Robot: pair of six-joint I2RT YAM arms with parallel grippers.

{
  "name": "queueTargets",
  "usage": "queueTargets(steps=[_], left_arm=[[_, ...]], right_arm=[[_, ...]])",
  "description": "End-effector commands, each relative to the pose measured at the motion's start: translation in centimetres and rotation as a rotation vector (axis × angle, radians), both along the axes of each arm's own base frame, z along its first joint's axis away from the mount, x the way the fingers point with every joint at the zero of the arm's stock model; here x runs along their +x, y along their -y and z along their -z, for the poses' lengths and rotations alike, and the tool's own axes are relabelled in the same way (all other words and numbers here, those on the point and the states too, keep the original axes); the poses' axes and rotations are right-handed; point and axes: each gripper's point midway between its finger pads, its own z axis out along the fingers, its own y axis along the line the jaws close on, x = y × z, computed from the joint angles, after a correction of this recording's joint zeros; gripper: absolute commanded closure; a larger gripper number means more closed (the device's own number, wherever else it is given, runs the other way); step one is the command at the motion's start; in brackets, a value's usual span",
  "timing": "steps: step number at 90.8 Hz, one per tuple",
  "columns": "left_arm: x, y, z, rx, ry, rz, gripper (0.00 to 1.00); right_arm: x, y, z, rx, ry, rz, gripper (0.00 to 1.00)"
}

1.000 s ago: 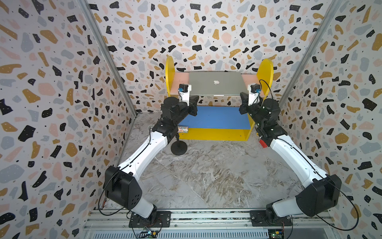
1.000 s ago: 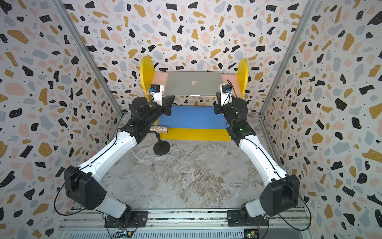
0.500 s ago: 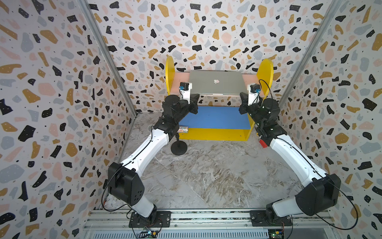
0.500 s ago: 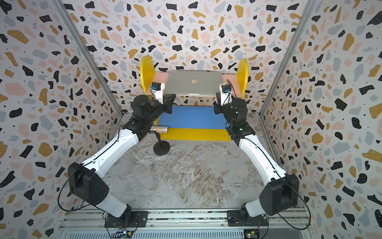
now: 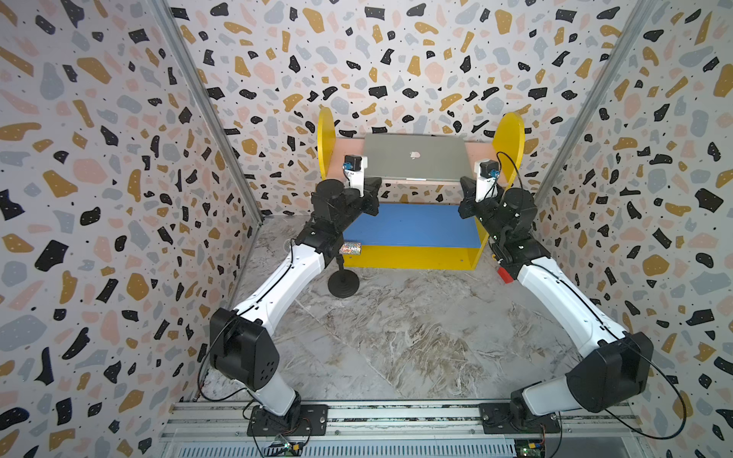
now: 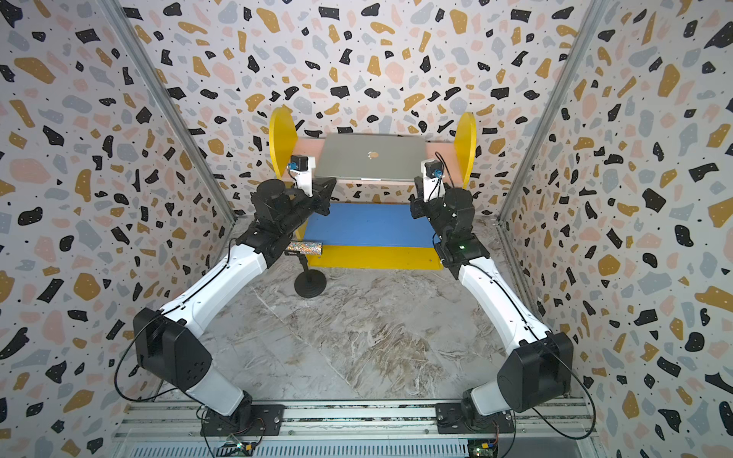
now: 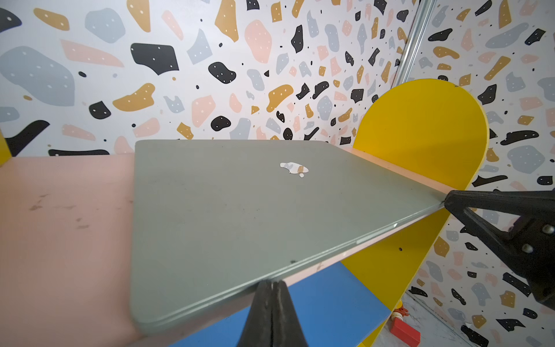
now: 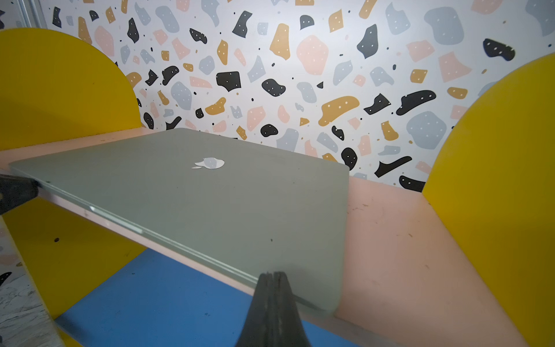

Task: Close the laptop lid and set it aside
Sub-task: Place the laptop on the shelf.

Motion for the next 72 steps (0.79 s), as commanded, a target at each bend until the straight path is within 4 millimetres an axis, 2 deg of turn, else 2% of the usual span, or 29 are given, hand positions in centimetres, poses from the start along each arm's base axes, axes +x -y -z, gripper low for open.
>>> queueTargets(steps=[1,55,72], left_arm=[[0.73,-0.82,-2.40,-0.028,0.068,-0.035,0.93],[1.00,-0.89,-2.33,-0.035,0.065,-0.035,0.93],[0.41,-0.92,-3.04,-0.052,0.068,-0.021,0.91]], right_arm=[[-0.29,0.30,-2.84,0.025,0.063,0.003,1.00],[0.21,0.36,-2.75,0.029,0.062,0.005,1.00],[-0.21,0.37,-2.96,0.037,0.063,-0.003,1.00]])
